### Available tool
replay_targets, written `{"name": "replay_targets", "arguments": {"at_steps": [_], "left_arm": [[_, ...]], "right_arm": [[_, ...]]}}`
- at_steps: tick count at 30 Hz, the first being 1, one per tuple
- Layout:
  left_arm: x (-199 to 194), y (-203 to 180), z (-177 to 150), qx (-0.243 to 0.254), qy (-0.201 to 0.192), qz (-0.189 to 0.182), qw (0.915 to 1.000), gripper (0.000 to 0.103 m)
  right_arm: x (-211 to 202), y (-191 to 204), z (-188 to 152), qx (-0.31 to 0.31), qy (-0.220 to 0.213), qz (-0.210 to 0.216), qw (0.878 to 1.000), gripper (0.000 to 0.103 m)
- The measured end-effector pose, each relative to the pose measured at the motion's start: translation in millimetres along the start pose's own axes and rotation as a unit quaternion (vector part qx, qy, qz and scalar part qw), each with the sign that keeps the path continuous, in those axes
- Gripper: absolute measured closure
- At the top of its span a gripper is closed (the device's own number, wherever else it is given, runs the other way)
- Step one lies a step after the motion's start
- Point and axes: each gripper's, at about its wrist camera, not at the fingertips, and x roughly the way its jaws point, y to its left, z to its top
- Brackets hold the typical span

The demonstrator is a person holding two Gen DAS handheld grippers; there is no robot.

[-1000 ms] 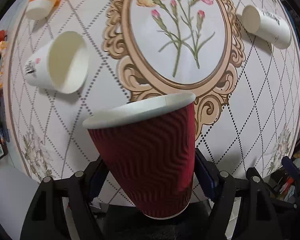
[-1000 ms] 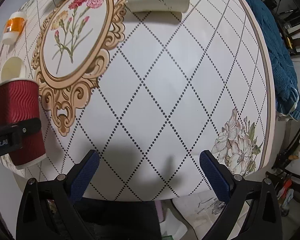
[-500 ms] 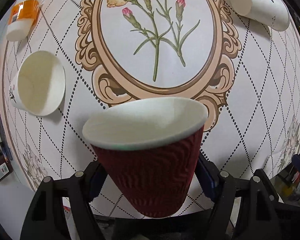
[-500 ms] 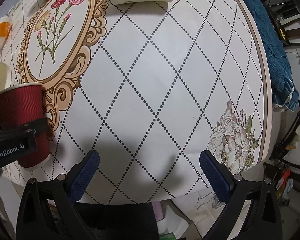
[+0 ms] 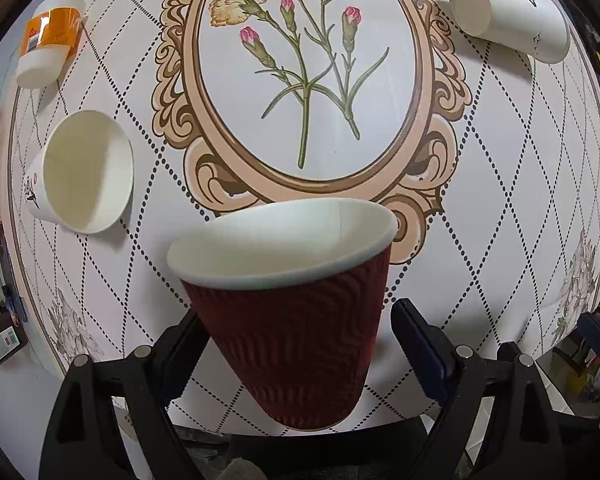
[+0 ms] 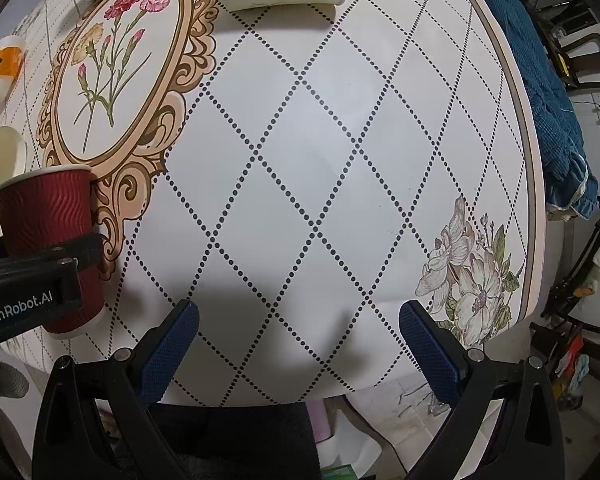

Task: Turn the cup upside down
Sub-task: 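Lift the red cup with the left tool, set it upright beside the floral frame, open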

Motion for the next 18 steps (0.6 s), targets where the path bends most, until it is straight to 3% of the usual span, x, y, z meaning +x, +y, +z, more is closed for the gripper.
{"name": "replay_targets", "arguments": {"at_steps": [6,9,18], "left_arm": [[-16,19,-9,-0.016,-0.017,-0.002,0.9997,0.013],[-40,28,-21,-0.024,-0.043,-0.002,0.9988,0.013],[-121,78,-74,-0.041,-0.120,0.024,0.9916,0.013]], "right_arm": [[-8,0,-3,0.000,-0.001,0.001,1.000,0.001],[-17,-1,-8,0.001,-0.007,0.008,1.000,0.001],[-94,8,-46,-0.016,-0.064,0.060,0.996,0.001]]}}
